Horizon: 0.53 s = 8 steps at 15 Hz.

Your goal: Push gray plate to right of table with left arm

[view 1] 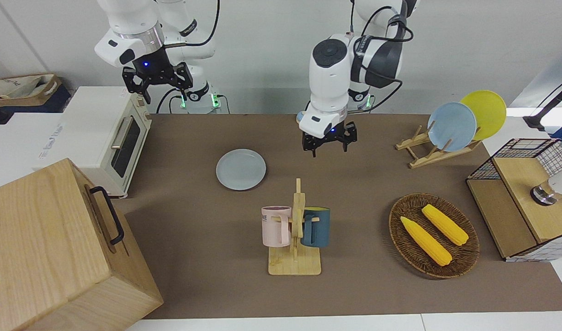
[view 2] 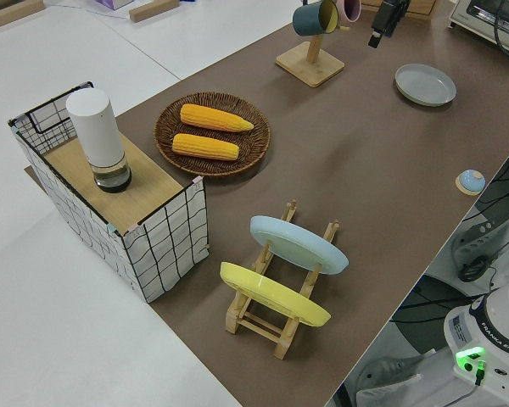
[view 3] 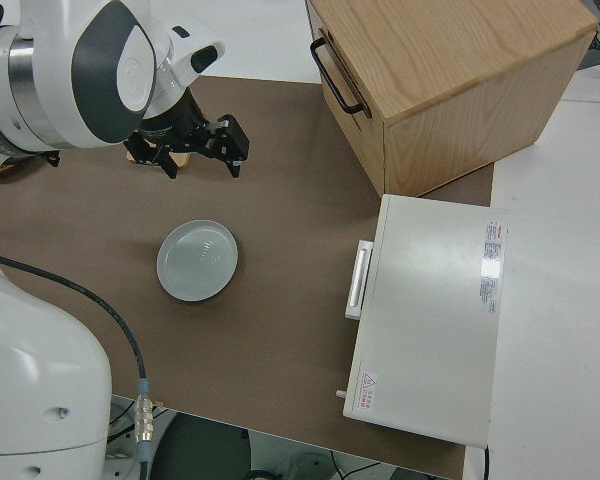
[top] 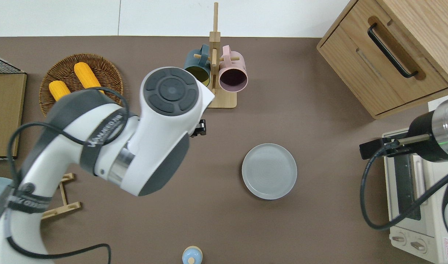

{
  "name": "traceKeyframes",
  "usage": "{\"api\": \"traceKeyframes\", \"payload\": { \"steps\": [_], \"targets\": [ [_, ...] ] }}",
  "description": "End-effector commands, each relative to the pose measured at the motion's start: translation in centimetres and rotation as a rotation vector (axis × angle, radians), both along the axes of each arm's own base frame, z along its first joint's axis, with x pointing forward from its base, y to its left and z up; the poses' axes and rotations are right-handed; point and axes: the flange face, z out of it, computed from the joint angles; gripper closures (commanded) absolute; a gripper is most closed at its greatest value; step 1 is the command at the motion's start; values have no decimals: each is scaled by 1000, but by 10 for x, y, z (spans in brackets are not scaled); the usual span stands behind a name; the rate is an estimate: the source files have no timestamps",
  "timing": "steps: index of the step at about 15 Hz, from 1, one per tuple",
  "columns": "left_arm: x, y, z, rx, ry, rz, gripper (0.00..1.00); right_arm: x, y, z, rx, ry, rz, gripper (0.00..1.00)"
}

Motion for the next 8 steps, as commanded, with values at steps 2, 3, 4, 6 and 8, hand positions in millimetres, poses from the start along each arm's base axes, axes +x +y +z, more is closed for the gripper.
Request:
{"api": "traceKeyframes", "payload": {
  "steps": [2,3,4,6,8],
  "targets": [
    [1,80,37,-14,80,-44,5,-3,-2,4,9,5,-6,17],
    [3,104,50,-48,80,-55,5,-3,-2,4,9,5,-6,17],
    [2,122,60,-64,80,-89,5,-3,-2,4,9,5,-6,17],
    [-5,156,78,-77,98,-144,2,-2,-2,4,9,5,-6,17],
    [-20,175,95,-89,76,-133,2,-2,-2,4,9,5,-6,17]
  ]
}}
